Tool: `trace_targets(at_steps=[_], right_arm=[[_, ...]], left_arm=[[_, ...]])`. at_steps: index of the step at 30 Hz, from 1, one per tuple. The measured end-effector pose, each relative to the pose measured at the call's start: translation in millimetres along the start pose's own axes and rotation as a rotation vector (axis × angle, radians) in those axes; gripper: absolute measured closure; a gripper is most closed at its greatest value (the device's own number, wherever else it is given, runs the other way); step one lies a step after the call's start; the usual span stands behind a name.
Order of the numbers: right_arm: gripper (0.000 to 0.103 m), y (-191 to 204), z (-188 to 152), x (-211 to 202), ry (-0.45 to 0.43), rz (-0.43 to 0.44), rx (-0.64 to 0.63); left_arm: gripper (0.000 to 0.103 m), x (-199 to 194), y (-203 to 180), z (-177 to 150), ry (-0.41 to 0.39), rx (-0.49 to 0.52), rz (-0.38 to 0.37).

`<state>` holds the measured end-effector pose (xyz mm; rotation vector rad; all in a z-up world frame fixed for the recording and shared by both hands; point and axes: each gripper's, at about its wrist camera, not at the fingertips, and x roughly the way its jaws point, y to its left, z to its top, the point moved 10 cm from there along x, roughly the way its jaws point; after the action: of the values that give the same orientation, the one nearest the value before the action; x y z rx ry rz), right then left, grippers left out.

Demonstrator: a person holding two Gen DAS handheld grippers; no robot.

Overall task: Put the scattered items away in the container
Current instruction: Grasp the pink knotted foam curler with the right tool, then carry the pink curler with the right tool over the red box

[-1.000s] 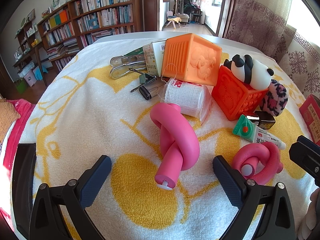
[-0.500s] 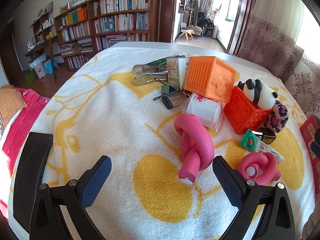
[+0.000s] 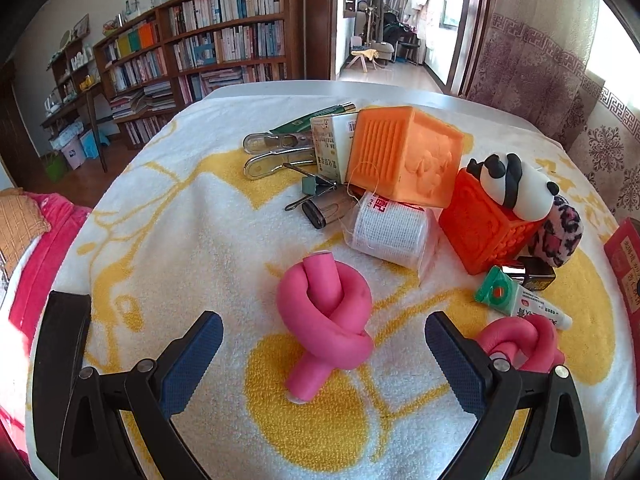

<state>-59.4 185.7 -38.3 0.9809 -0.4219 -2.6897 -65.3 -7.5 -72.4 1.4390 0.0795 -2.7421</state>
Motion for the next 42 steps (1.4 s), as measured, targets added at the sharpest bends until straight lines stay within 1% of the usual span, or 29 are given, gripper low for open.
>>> trace_targets(at_steps=[2, 5, 6, 7, 8, 9, 10, 11, 14, 16, 20, 23, 25, 28, 30, 31, 32, 34, 36, 39, 42], right_arm=[[0.0, -4, -5, 5, 0.036, 0.026, 0.045], [0.0, -8, -9, 9, 0.061, 0.023, 0.077], [0.0, -10, -10, 9, 0.063, 0.009, 0.072], [0.002, -11, -10, 9, 0.061, -0.011, 0.062], [0.008, -12, -9, 8, 0.055, -0.031, 0.053], [0.011, -14, -8, 7, 0.05, -0.043, 0.05], [0.017, -16, -8, 6, 0.049, -0.047, 0.055], [0.022, -19, -7, 6, 0.051, -0.048, 0.066], [0.027, -26, -9, 7, 0.063, -0.044, 0.106], [0.03, -27, -8, 7, 0.062, -0.043, 0.11], [0.032, -18, -5, 3, 0.042, -0.043, 0.067], [0.032, -4, -6, 4, 0.049, -0.008, 0.016], [0.032, 10, -11, 6, 0.074, 0.04, -0.029], [0.032, 35, -25, 11, 0.115, 0.089, -0.13], [0.035, 50, -37, 17, 0.152, 0.104, -0.207], [0.038, 56, -43, 20, 0.173, 0.101, -0.238], [0.039, 60, -49, 25, 0.194, 0.096, -0.262], [0.039, 66, -58, 34, 0.241, 0.101, -0.283], [0.039, 68, -64, 43, 0.284, 0.113, -0.277], [0.038, 69, -67, 52, 0.312, 0.11, -0.264], [0.039, 70, -70, 59, 0.326, 0.102, -0.279]], left_arm=[[0.001, 9, 1, -1, 0.029, -0.007, -0.007], [0.002, 12, 4, 1, 0.027, -0.014, -0.017], [0.007, 12, 5, 1, 0.024, -0.012, -0.013], [0.011, 12, 6, 2, 0.019, -0.006, -0.006], [0.02, 10, 7, 4, 0.012, -0.002, -0.009], [0.037, 8, 7, 5, 0.005, 0.002, -0.013], [0.045, 6, 8, 8, 0.0, 0.004, -0.016], [0.055, 5, 9, 9, -0.002, 0.002, -0.022], [0.055, -2, 7, 13, -0.024, 0.011, -0.024], [0.055, -15, 3, 19, -0.068, 0.014, -0.037], [0.055, -50, -9, 38, -0.167, 0.001, -0.101], [0.055, -58, -12, 51, -0.206, -0.03, -0.142], [0.055, -54, -12, 51, -0.204, -0.053, -0.165], [0.055, -39, -11, 39, -0.173, -0.068, -0.164], [0.055, -29, -9, 30, -0.14, -0.072, -0.171], [0.055, -27, -8, 27, -0.134, -0.075, -0.174], [0.055, -28, -7, 25, -0.137, -0.078, -0.174], [0.055, -34, -4, 26, -0.157, -0.082, -0.171], [0.055, -36, -2, 25, -0.168, -0.083, -0.165], [0.055, -34, -6, 23, -0.155, -0.078, -0.179], [0.055, -33, -12, 21, -0.148, -0.063, -0.184]])
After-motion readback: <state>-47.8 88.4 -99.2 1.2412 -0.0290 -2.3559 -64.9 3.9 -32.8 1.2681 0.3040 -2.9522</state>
